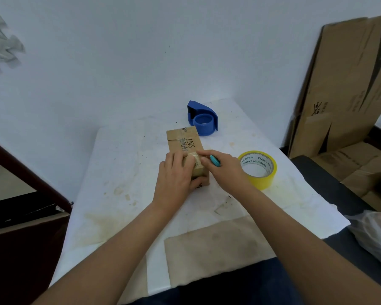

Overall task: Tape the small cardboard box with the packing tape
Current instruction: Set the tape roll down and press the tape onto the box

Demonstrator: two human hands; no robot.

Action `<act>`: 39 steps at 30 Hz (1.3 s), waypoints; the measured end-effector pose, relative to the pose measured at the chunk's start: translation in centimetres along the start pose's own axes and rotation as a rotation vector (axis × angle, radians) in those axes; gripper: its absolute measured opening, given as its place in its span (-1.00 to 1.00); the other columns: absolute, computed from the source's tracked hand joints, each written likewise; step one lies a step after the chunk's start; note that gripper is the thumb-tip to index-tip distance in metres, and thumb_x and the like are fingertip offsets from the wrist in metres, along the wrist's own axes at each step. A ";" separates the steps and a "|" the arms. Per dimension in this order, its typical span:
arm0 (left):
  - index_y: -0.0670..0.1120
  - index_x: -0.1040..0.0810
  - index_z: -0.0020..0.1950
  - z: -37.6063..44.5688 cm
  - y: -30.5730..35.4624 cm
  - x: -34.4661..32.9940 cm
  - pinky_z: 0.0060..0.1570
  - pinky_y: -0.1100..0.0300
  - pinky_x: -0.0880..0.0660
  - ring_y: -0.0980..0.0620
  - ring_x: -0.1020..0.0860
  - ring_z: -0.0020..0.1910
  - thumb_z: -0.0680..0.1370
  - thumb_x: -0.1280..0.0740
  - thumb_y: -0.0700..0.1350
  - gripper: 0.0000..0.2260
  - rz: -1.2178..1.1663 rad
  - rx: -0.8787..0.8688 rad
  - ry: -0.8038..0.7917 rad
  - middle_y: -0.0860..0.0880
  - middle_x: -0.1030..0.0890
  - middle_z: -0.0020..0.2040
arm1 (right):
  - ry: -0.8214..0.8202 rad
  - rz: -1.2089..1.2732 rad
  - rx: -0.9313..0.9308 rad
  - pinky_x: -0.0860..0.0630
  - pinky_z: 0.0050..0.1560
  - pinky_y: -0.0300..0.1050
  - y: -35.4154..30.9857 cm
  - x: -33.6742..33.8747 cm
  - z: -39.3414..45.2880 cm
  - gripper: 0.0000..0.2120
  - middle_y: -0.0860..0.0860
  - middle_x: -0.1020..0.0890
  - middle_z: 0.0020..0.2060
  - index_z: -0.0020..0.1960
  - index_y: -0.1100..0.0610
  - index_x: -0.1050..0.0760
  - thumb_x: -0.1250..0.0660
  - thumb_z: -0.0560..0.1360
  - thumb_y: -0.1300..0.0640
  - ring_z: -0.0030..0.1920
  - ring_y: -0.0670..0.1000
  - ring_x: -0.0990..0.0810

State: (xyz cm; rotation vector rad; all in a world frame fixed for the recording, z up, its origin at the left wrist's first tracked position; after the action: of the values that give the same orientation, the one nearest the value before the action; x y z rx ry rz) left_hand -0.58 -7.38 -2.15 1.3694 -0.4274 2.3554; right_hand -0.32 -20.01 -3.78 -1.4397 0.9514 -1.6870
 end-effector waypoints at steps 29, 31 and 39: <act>-0.05 -0.23 0.55 -1.0 -1.2 0.8 0.52 0.05 0.01 0.06 -0.20 0.54 0.63 -0.24 -0.10 -0.51 -0.301 -0.285 -0.256 -0.01 -0.27 0.55 | -0.031 -0.060 0.014 -0.53 0.15 -0.09 -0.5 -0.4 -0.4 -0.67 -0.01 -0.60 0.22 0.31 -0.11 -0.48 -0.23 0.57 -0.06 0.17 -0.02 -0.56; -0.04 -0.22 0.56 -0.7 -1.4 0.8 0.53 0.03 0.01 0.07 -0.21 0.54 0.63 -0.26 -0.13 -0.49 -0.264 -0.272 -0.240 0.00 -0.25 0.56 | -0.055 -0.118 0.037 -0.53 0.00 -0.23 -0.8 -0.5 -0.9 -0.65 -0.03 -0.62 0.16 0.35 -0.13 -0.44 -0.21 0.57 -0.08 0.03 -0.09 -0.58; -0.12 -0.22 0.55 0.7 -0.7 4.1 0.50 0.05 -0.06 0.00 -0.22 0.52 0.56 -0.29 -0.26 -0.44 -0.309 -0.137 -0.057 -0.06 -0.19 0.59 | 0.110 -0.157 -0.032 -0.55 -0.08 -0.07 -0.5 8.7 -0.5 -0.81 -0.10 -0.70 -0.19 0.00 -0.05 -0.59 -0.22 0.56 -0.05 -0.13 -0.03 -0.62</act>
State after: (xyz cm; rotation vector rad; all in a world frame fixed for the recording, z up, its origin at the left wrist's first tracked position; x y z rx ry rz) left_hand -1.52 -6.37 1.82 1.3353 -0.3568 2.0049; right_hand -1.93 -27.38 0.68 -1.4885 0.9495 -1.8894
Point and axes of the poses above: each hand's wrist, its own z-axis towards the middle knuckle, its own x-axis out of the back of the hand, y = z × x, the point moved 10 cm from there along z, towards the middle knuckle
